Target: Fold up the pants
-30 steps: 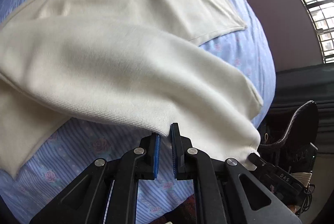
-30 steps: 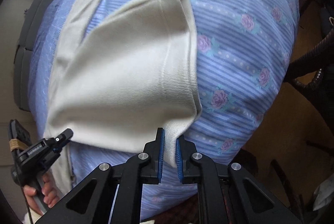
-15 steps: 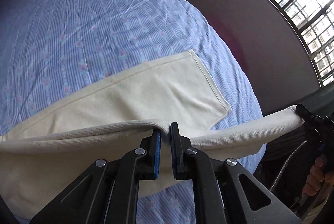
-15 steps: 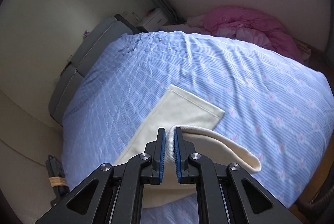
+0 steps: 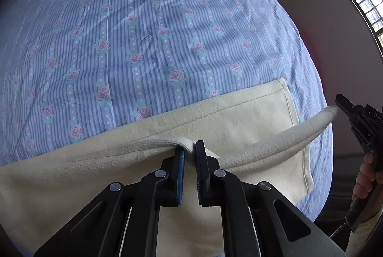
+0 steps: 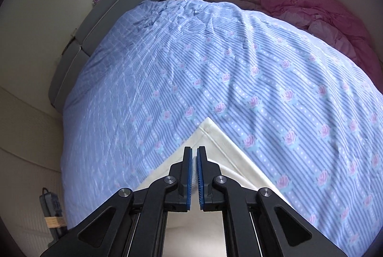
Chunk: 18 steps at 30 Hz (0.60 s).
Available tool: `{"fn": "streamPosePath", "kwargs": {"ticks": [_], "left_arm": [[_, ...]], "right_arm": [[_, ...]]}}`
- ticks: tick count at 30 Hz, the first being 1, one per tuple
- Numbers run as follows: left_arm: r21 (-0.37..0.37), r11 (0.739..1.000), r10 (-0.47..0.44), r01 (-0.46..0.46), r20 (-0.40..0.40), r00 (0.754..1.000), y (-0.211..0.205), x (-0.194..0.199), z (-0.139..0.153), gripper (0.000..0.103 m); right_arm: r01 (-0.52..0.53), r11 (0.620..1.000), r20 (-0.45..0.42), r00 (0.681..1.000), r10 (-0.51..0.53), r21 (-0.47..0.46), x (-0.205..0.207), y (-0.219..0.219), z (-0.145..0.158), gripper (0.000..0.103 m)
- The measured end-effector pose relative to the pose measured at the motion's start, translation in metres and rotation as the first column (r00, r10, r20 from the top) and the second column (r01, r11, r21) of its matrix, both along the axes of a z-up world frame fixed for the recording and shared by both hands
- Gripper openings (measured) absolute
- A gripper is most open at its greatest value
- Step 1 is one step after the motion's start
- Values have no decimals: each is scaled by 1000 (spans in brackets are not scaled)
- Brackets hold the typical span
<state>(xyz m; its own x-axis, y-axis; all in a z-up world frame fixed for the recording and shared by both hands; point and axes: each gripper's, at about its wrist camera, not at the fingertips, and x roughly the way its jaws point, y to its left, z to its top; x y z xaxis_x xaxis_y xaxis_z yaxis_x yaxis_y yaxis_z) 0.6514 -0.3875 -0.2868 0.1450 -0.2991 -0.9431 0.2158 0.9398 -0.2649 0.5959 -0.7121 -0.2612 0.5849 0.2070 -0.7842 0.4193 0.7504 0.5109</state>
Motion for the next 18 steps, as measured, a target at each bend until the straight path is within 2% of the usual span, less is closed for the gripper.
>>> {"fn": "streamPosePath", "kwargs": {"ticks": [4, 5, 7, 8, 11, 12, 14, 16, 18], "left_arm": [[33, 998, 57, -55, -52, 997, -1, 16, -22, 10], [42, 997, 65, -62, -66, 996, -2, 19, -27, 11], [65, 996, 66, -61, -82, 994, -5, 20, -27, 13], [69, 996, 56, -50, -82, 995, -7, 19, -23, 17], [32, 999, 38, -36, -58, 998, -7, 9, -2, 32], [16, 999, 39, -38, -43, 998, -5, 6, 5, 53], [27, 999, 38, -40, 38, 999, 1, -4, 25, 78], [70, 997, 9, -17, 111, 994, 6, -11, 41, 79], [158, 987, -31, 7, 150, 988, 10, -16, 44, 79]], "right_arm": [[-79, 994, 19, 997, 81, -77, 42, -9, -10, 4], [-97, 991, 8, 995, 98, -94, 48, -11, -12, 8], [-179, 977, -9, 984, 179, -114, 57, -9, -16, 36], [-226, 966, -15, 974, 226, -125, 60, -7, -19, 52], [-369, 912, -52, 929, 366, -177, 64, 7, -31, 53], [-416, 889, -73, 909, 410, -193, 66, 14, -37, 53], [-497, 840, -119, 868, 483, -218, 70, 26, -51, 53], [-543, 807, -155, 839, 521, -232, 74, 34, -64, 53], [-560, 795, -176, 828, 532, -231, 79, 37, -75, 53]]}}
